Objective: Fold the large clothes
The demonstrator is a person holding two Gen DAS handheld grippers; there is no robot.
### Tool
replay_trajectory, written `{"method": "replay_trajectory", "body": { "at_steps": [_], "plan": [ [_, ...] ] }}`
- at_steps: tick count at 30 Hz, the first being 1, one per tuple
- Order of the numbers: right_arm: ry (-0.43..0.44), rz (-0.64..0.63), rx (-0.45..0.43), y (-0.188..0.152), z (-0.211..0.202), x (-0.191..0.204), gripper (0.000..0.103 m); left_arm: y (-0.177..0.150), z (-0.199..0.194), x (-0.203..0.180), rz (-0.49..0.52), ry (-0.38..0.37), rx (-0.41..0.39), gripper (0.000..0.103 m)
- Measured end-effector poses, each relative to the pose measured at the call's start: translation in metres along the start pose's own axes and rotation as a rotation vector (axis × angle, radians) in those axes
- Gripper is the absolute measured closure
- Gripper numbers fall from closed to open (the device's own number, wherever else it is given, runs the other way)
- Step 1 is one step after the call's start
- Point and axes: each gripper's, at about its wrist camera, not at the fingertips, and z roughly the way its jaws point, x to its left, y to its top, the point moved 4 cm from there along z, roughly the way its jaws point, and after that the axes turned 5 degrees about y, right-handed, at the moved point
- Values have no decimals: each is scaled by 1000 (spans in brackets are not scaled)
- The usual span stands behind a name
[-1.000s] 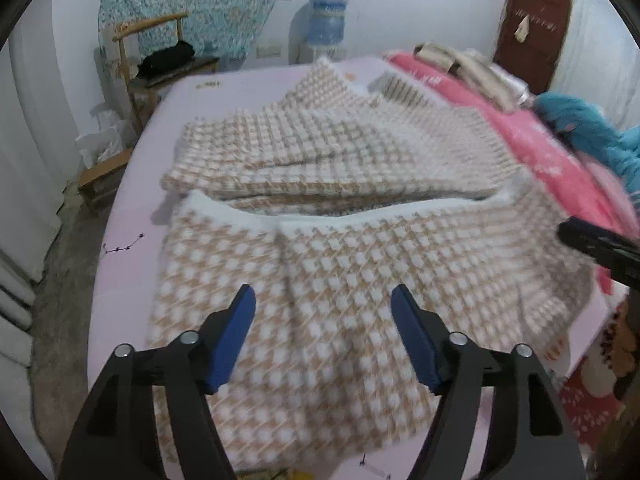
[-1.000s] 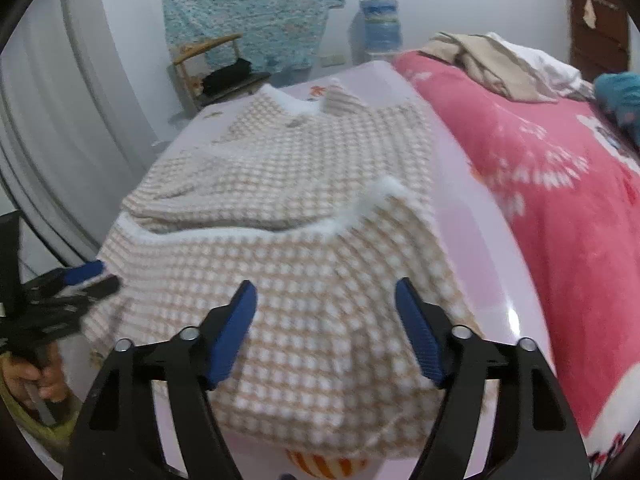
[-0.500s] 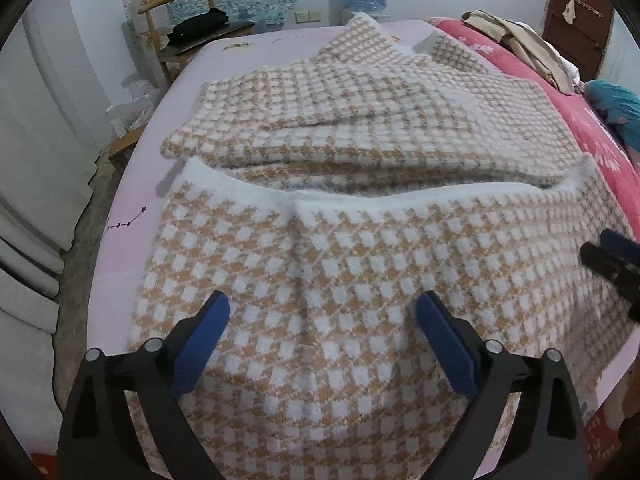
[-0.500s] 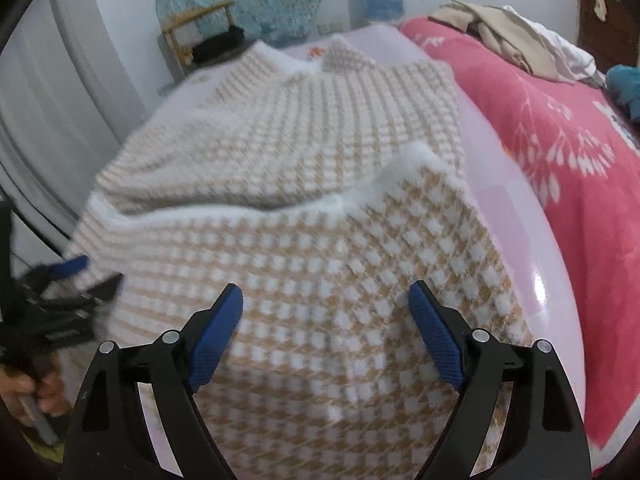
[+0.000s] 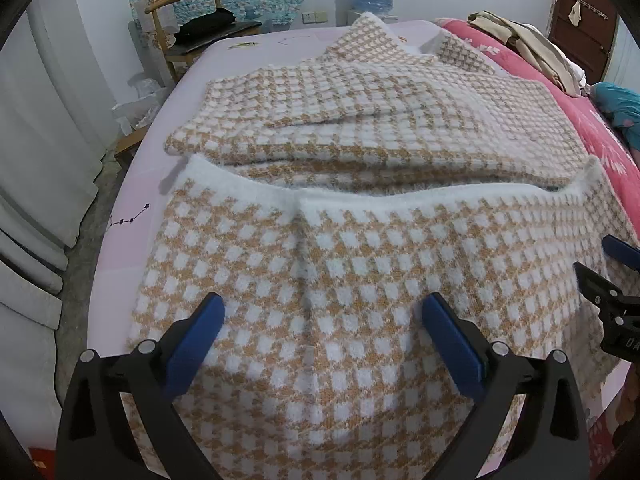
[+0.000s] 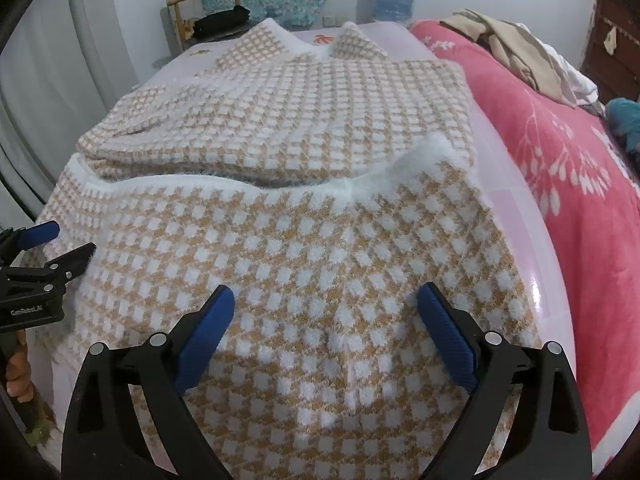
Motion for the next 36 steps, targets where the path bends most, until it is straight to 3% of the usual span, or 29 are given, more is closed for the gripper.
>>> {"method": "replay_trajectory", "body": {
  "at_steps": [36],
  "plan": [
    [-12,-3,6,2,1,-1,12,0,1,0,-4,4,2,5]
  ]
}}
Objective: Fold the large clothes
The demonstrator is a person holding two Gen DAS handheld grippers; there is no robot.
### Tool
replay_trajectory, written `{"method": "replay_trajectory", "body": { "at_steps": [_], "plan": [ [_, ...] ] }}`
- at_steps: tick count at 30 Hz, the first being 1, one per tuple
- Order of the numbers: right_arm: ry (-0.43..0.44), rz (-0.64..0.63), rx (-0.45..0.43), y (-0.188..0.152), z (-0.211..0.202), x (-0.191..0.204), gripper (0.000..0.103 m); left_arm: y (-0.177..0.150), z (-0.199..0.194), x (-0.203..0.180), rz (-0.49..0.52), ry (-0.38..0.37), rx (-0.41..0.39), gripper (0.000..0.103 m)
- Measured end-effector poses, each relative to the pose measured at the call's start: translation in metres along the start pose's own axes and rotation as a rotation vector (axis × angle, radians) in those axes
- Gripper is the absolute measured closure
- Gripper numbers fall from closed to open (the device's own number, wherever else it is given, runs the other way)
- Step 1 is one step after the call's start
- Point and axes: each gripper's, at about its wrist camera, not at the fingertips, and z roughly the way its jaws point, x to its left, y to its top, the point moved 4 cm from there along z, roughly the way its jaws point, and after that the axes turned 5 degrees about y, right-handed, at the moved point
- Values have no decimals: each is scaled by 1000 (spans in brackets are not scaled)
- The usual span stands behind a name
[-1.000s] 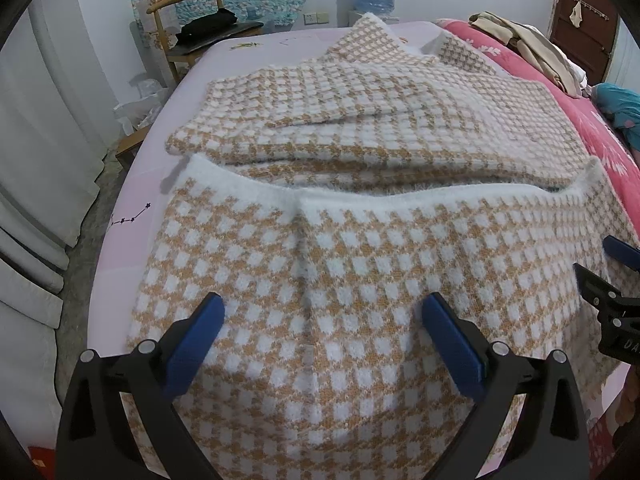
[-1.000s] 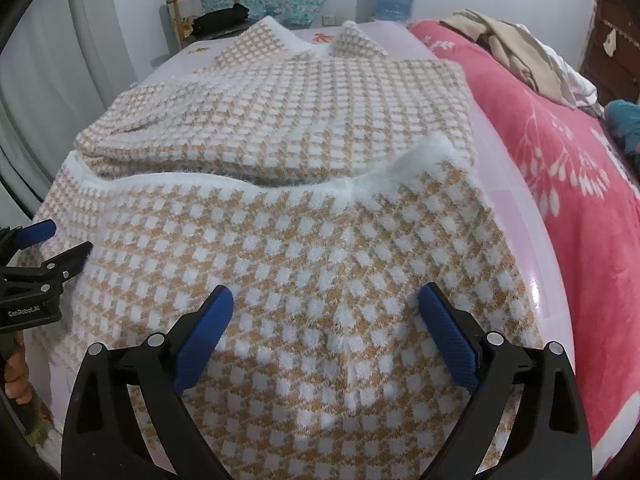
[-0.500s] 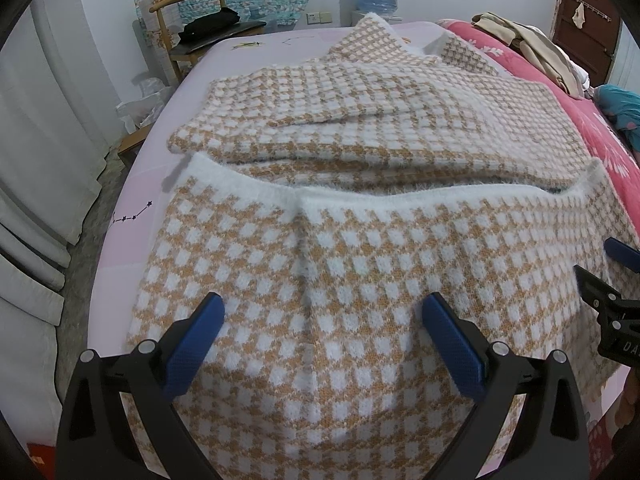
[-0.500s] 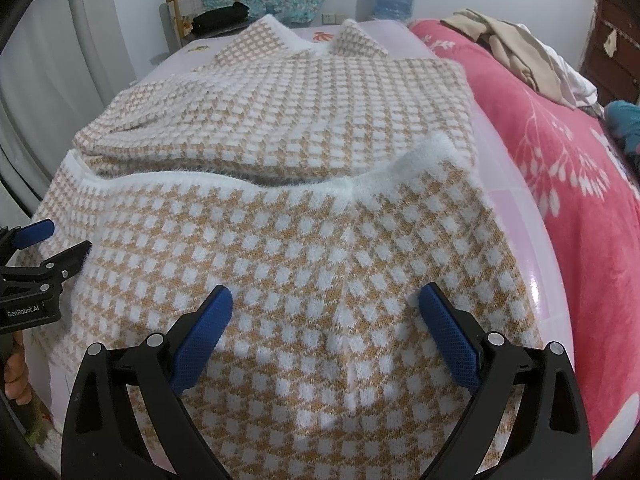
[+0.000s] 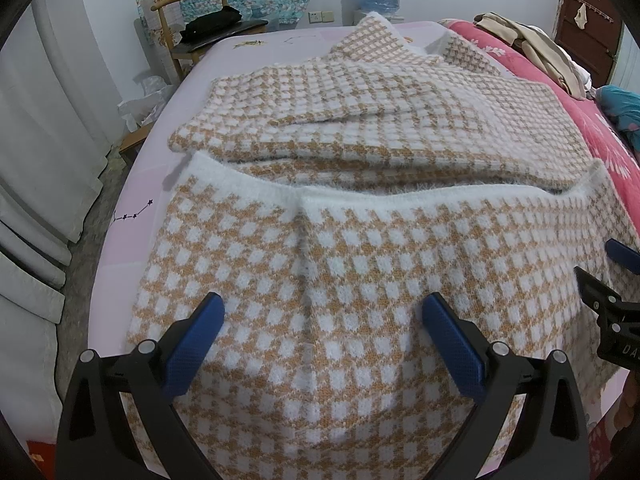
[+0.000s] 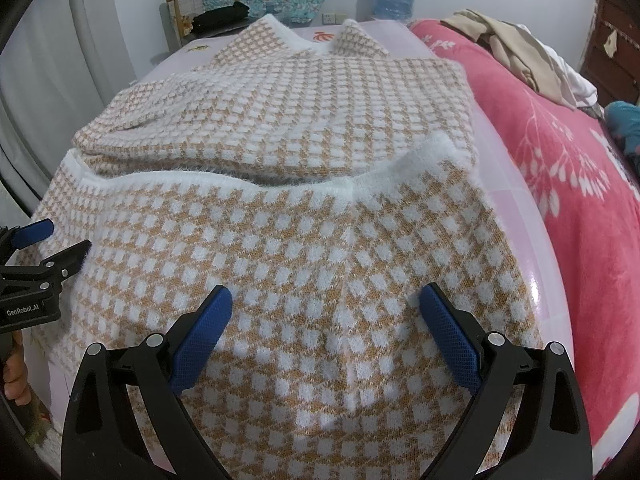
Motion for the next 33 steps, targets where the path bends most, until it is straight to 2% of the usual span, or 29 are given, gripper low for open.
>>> {"method": "replay_trajectory", "body": {
  "at_steps": [33],
  "plan": [
    [-2,0,2,0,1,1,12,0,0,3,-7,1,5,5]
  ]
}}
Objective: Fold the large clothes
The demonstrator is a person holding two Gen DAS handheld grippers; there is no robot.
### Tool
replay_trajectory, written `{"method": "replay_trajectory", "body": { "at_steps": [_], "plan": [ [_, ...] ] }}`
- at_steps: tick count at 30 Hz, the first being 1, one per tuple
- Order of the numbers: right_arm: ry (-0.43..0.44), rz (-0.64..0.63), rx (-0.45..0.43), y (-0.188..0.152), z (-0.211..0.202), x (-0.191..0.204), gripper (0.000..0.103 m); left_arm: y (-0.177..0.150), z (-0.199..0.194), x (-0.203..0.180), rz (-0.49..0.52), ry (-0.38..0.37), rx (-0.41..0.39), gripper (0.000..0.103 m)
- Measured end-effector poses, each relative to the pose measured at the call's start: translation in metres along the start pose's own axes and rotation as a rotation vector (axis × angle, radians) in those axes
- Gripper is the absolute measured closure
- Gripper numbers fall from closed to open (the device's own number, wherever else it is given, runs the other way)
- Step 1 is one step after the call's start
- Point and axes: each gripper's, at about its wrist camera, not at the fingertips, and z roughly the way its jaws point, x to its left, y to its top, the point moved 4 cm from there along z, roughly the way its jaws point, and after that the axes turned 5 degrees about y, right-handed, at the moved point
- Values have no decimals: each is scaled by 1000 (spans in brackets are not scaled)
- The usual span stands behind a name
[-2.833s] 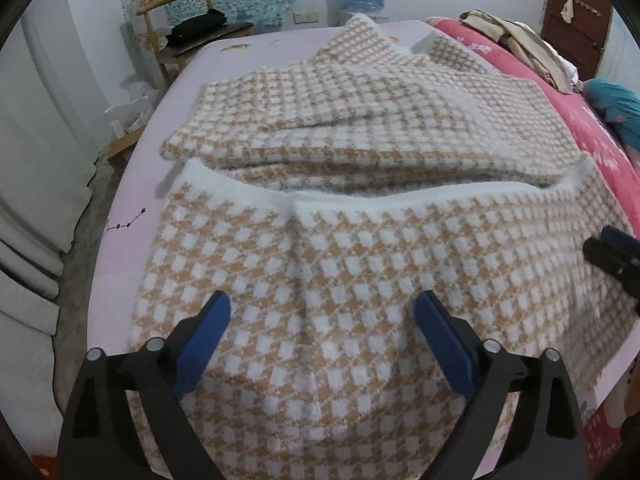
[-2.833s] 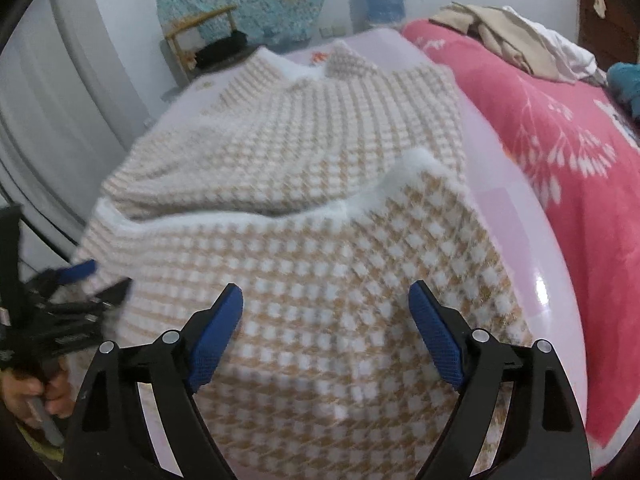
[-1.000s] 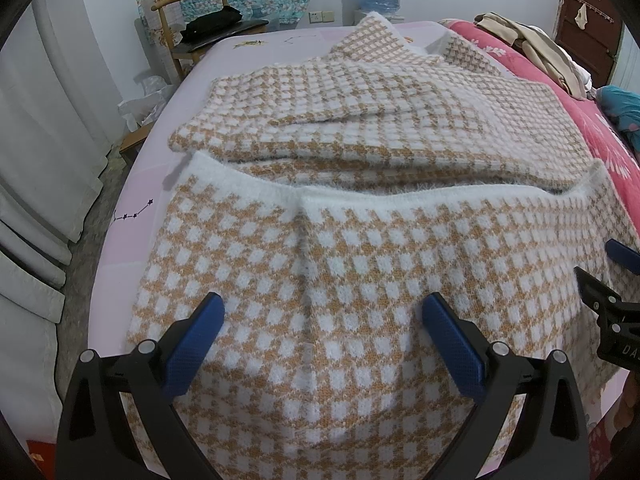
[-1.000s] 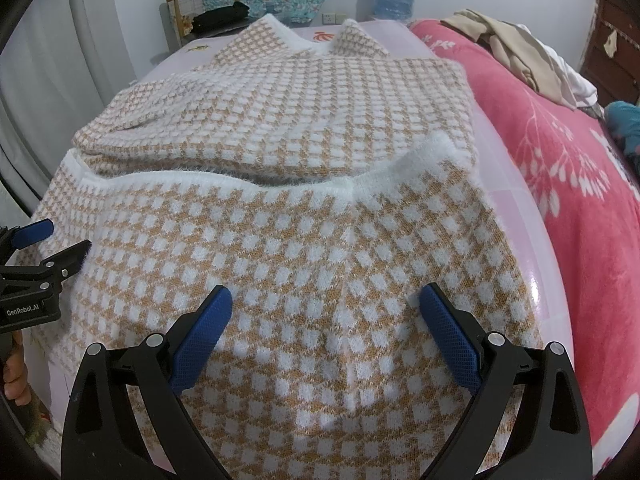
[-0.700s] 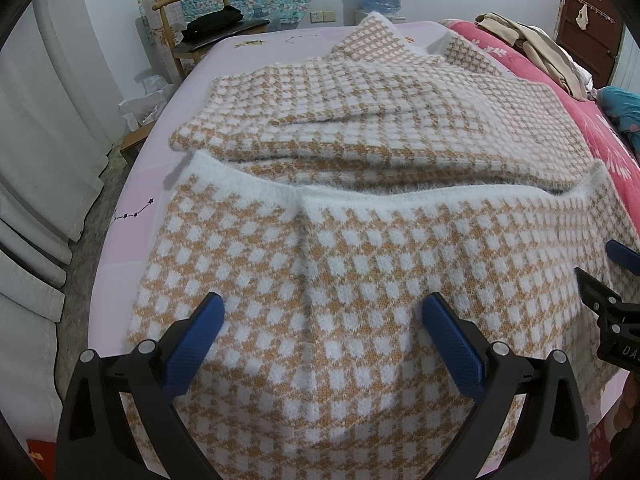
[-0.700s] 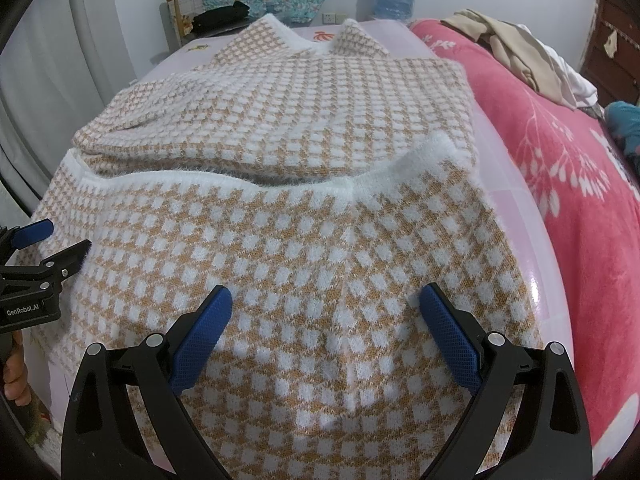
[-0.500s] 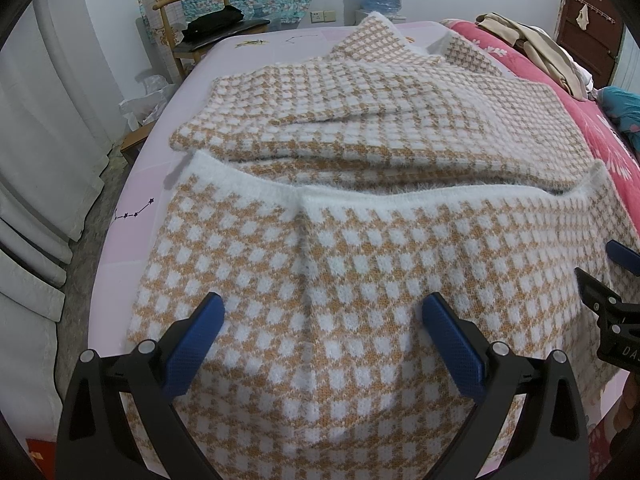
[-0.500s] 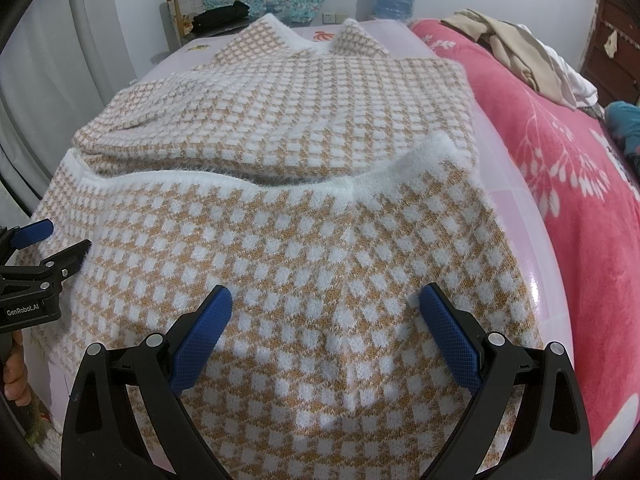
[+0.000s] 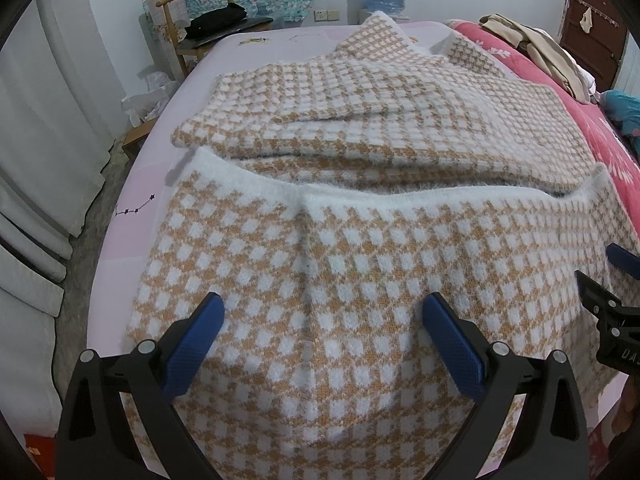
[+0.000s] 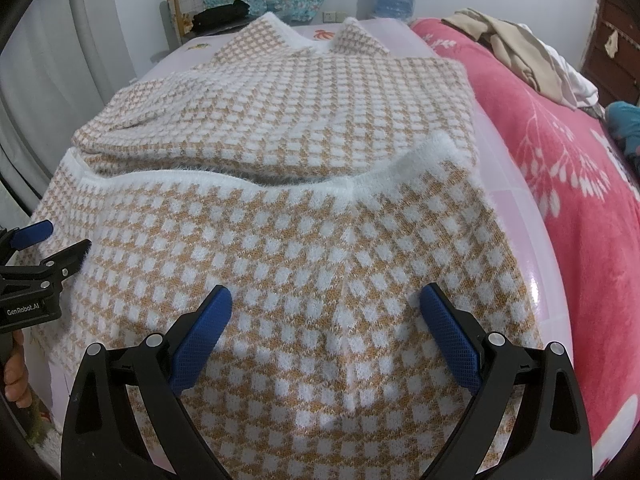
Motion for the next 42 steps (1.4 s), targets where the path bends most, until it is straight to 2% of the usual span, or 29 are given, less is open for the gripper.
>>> {"method": "replay_trajectory", "body": {
  "at_steps": [25,29,32,36,39,42],
  "plan": [
    [9,8,12,2,0,-2,11,0,2,3,8,-26,-11,5],
    [41,17,9,2,-4,-6,11,3,0,4,28,-36,-10,5],
    [87,39,-10,4,-16,-10,11,8,-11,8,32,-85,-26,5],
    [131,18,-87,19,-53,-13,11,33,-42,18,53,-140,-113,5],
    [171,-14,-148,43,-82,-17,11,74,-66,24,76,-170,-211,5],
    [214,-45,-190,76,-101,-25,10,120,-73,31,66,-191,-255,5]
  ]
}}
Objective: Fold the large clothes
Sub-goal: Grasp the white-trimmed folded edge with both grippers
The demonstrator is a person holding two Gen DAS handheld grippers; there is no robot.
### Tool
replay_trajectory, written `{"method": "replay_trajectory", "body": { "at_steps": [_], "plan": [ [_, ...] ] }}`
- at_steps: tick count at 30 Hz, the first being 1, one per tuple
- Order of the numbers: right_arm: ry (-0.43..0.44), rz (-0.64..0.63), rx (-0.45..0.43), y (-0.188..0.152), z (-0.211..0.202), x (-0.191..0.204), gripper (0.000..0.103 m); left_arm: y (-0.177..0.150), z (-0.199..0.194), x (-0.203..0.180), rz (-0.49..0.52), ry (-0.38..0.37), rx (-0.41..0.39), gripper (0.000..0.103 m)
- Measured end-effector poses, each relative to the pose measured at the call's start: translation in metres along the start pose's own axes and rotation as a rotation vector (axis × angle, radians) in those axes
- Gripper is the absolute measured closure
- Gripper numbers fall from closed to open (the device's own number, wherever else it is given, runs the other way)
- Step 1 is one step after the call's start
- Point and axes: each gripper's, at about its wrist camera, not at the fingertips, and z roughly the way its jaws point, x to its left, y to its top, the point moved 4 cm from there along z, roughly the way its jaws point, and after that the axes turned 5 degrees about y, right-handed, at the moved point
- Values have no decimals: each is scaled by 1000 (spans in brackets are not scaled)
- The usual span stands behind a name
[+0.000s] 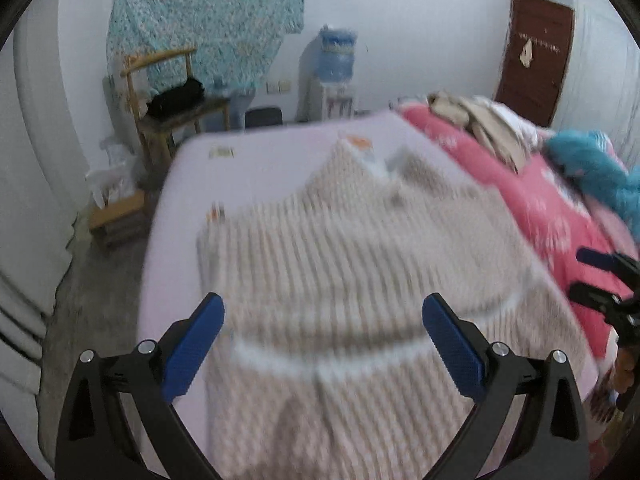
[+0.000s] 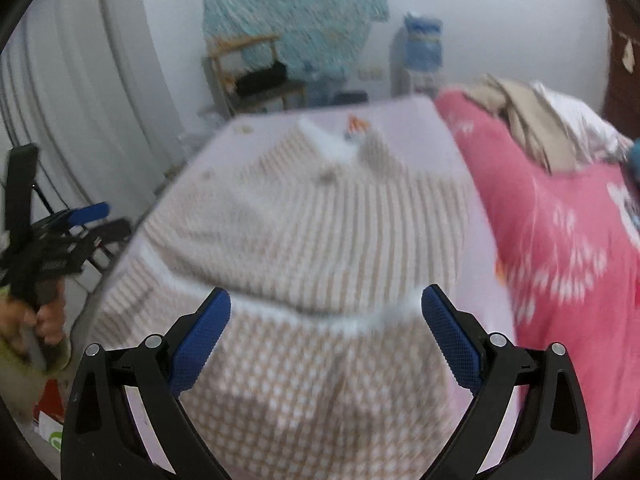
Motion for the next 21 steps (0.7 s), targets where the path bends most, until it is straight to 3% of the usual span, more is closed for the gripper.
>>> {"method": "replay_trajectory", "body": {
  "at_steps": [4,7,13,16,18,21],
  "plan": [
    [43,-16,4,49,11,-17,9,69,25,10,-22,-13,-80,5],
    [29,-16,26,87,38,-37,9,111,65,11,-38,-42,-84,5],
    [32,55,93,144,117,-72,10,167,176,-13,-144,-176,81,9],
    [30,99,136,162,159,-91,15,176,231,-28,-214,-303,214,9],
    [43,135,169,165,182,-100,18,176,257,-33,-238,-308,261,9],
    [52,176,221,170,214,-112,26,179,284,-39,-224,-253,269,15]
  ]
}}
